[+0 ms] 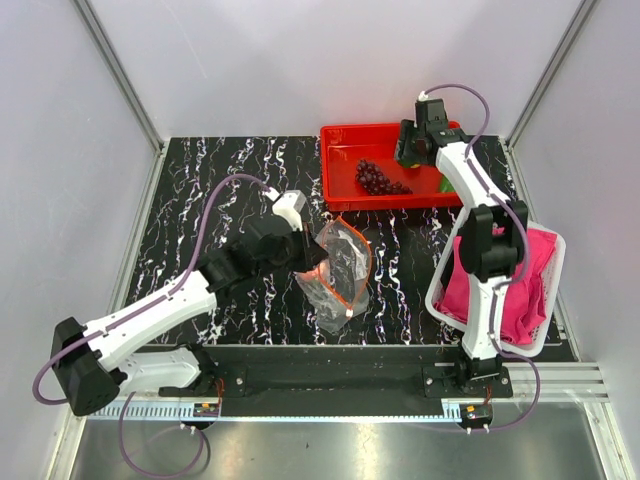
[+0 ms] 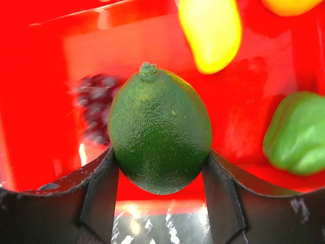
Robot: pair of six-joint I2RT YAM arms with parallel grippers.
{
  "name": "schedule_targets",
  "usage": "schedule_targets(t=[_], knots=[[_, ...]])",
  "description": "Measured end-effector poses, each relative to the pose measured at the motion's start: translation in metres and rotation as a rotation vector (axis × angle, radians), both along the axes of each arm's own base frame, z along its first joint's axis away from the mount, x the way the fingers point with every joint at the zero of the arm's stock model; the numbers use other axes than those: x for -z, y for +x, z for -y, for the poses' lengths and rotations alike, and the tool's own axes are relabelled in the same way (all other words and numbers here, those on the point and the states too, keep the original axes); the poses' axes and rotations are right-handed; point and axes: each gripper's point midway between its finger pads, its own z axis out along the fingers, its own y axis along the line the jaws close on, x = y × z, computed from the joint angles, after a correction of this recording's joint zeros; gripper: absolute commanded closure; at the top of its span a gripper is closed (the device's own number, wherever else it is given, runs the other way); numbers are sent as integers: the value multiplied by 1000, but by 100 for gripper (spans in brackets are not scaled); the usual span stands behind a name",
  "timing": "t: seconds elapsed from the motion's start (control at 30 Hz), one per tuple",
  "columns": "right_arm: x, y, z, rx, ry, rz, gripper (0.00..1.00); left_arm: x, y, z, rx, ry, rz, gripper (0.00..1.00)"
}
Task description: Open the zip-top bag and remove the fake food
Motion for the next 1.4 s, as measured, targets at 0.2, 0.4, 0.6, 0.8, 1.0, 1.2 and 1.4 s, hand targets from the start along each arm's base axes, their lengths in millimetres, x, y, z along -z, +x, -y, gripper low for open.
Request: schedule_targets(t=[0.2,0.4,0.6,0.8,1.0,1.2,1.4], knots=[[52,32,20,25,-35,-86,32,5,3,5,24,-3,-11,100],[78,33,18,1,-55,-159,9,6,3,9,43,-11,-20,100],[81,25,17,-13,-54,-202,7,6,3,10,52,-18,-25,100],[81,-9,12,3,4,-285,8,6,3,10,49,-24,-31,100],[32,-97,-3,-15,138,-296,7,3,3,9,36,-39,-39,100],[-24,-193,-48,-184,218,-180,8,-4,3,9,28,-63,-36,100],[-32,-273,-84,-348,280,-187,16,-7,4,11,20,-84,-38,100]])
